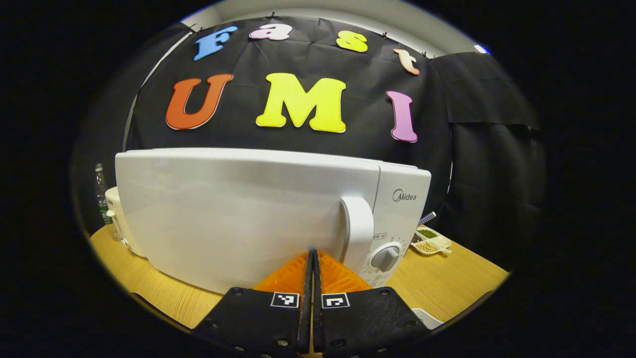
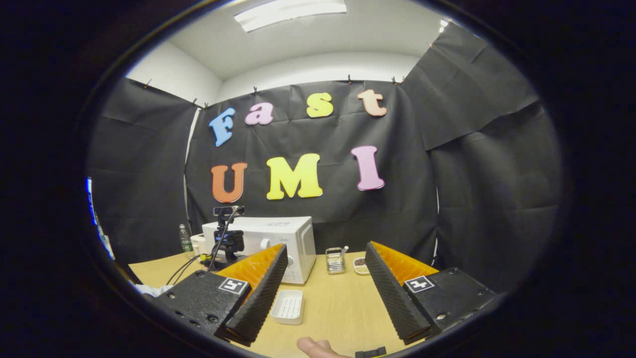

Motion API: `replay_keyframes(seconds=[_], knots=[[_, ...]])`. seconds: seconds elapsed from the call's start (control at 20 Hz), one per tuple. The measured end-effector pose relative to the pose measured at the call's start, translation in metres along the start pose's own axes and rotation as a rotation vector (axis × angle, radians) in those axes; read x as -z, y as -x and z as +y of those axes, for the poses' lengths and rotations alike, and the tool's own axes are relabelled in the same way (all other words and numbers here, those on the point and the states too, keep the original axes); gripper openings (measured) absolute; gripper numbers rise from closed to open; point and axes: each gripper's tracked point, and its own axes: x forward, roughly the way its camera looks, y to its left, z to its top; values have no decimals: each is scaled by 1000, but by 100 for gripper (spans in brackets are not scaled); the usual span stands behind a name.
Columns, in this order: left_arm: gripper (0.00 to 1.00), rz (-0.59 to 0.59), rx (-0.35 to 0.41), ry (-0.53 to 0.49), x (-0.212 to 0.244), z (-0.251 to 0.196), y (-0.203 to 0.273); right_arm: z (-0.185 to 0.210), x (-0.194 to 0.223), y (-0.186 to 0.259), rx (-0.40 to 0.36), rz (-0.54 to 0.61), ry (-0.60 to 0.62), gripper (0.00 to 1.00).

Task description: Open the microwave oven with the left hand, put the food in, and close the microwave oven.

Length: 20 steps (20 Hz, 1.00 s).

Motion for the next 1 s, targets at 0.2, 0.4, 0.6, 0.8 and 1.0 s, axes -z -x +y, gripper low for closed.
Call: replay_keyframes(seconds=[0.2, 0.4, 0.6, 0.8, 1.0], knots=[[2, 2, 50, 10, 0, -6, 30, 4, 2, 12, -9, 20, -18, 99], [60, -59, -17, -92, -15, 6, 74, 10, 3, 26, -20, 42, -29, 99], [83, -85, -66, -74, -42, 10, 122, 19, -3, 40, -27, 42, -28, 99], [92, -150, -115, -32, -83, 24, 167, 29, -13, 51, -26, 39, -11, 99], [92, -153, -127, -41, -106, 31, 216, 40, -31, 58, -38, 18, 23, 99]])
